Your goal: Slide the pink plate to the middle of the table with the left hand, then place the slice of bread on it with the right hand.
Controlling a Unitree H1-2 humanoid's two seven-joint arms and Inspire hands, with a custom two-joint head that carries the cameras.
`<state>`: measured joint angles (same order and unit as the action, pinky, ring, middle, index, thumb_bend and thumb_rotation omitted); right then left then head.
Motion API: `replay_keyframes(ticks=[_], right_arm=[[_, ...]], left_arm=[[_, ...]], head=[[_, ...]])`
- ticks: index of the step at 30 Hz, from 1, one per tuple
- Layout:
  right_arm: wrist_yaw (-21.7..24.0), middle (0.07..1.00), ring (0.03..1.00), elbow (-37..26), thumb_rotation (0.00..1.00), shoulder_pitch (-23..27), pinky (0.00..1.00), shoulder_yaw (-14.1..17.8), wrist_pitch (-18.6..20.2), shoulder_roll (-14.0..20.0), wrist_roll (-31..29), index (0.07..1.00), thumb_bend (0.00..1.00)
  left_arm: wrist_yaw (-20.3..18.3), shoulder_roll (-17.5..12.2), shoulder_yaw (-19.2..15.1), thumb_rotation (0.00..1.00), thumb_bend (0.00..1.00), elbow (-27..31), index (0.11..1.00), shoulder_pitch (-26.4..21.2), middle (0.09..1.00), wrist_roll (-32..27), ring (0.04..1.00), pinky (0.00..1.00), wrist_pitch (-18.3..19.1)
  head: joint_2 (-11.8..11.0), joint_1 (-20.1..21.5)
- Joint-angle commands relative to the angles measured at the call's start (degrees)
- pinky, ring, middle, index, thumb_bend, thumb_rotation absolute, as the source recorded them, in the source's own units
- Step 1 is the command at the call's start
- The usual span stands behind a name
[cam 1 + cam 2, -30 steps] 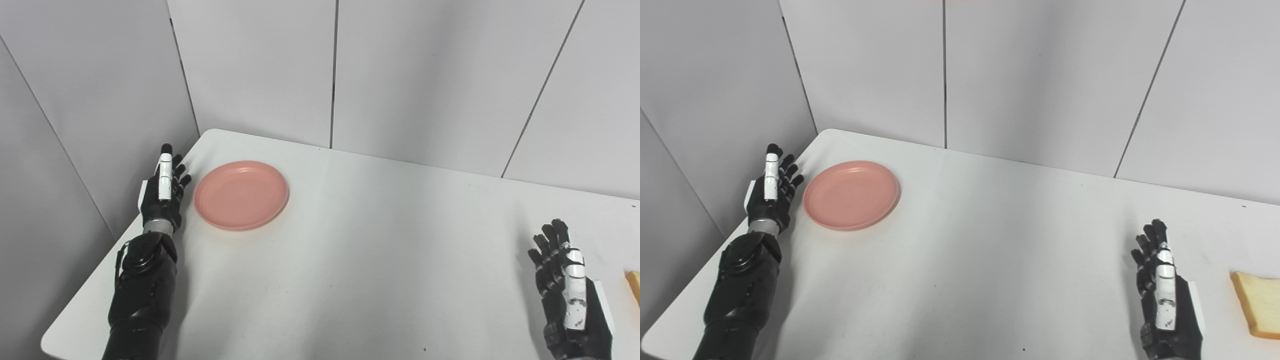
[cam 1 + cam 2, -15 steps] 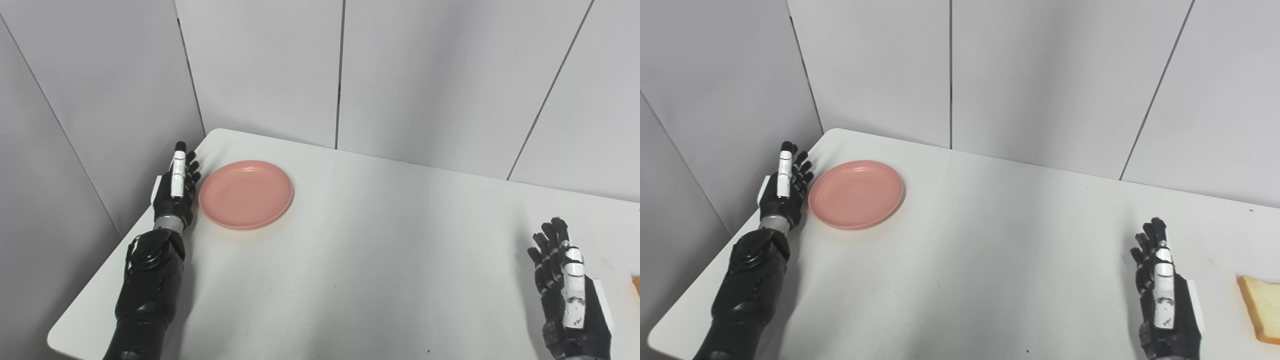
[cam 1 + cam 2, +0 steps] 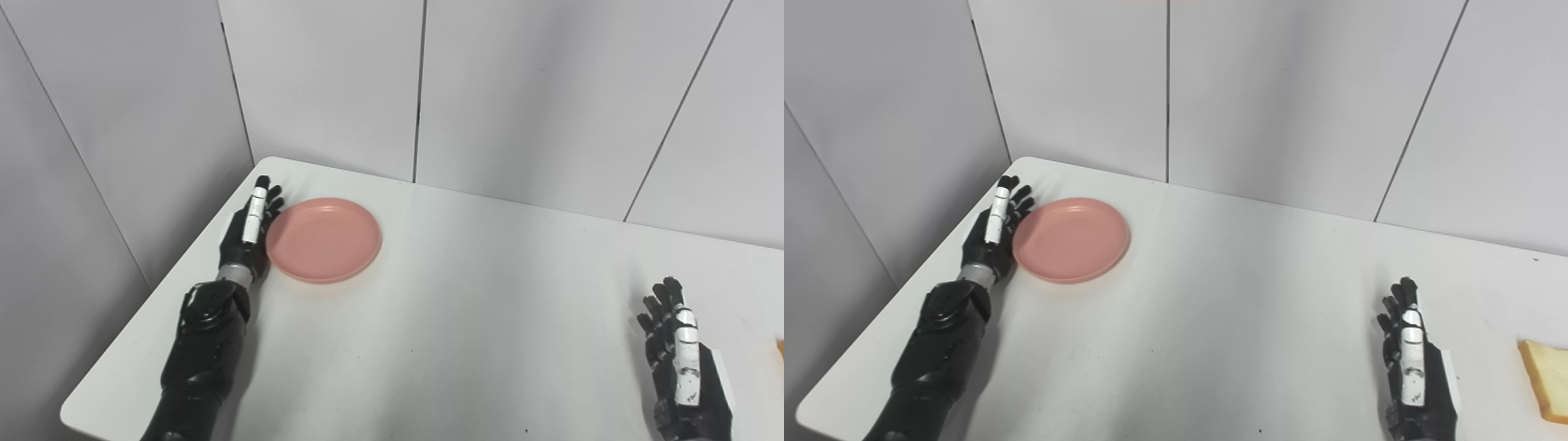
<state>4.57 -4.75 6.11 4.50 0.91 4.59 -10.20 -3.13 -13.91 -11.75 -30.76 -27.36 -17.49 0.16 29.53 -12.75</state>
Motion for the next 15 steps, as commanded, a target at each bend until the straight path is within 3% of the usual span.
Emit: replay_keyframes(ticks=[1,7,15], right_arm=[[-0.10,1.000,1.000,-0.92,1.00,1.36,1.00,-0.11,-3.30,-0.12,0.81,1.000,0.53],[-0.55,1.000,1.000,-0.80,1.00,1.34,1.00,-0.03,-3.54,-0.81,1.46,1.000,0.52],[-1.35,1.000,1.000,-1.94,1.00,1.27,1.00,-0.35,-1.78,-1.73,2.12,1.000,0.53]], left_arm=[[-2.96,3.34,3.11,0.86,0.85,1.11,0.948,0.28,0.944,0.23,0.949,0.97,4.53],[-3.02,5.71,4.25,0.85,0.84,3.00,0.940,0.89,0.938,-0.21,0.946,0.96,4.86],[-3.32,8.50,5.96,0.85,0.84,7.30,0.936,1.73,0.938,-0.30,0.946,0.96,8.26]], head=[[0.10,0.17],[0.41,1.05],[1.46,3.39]])
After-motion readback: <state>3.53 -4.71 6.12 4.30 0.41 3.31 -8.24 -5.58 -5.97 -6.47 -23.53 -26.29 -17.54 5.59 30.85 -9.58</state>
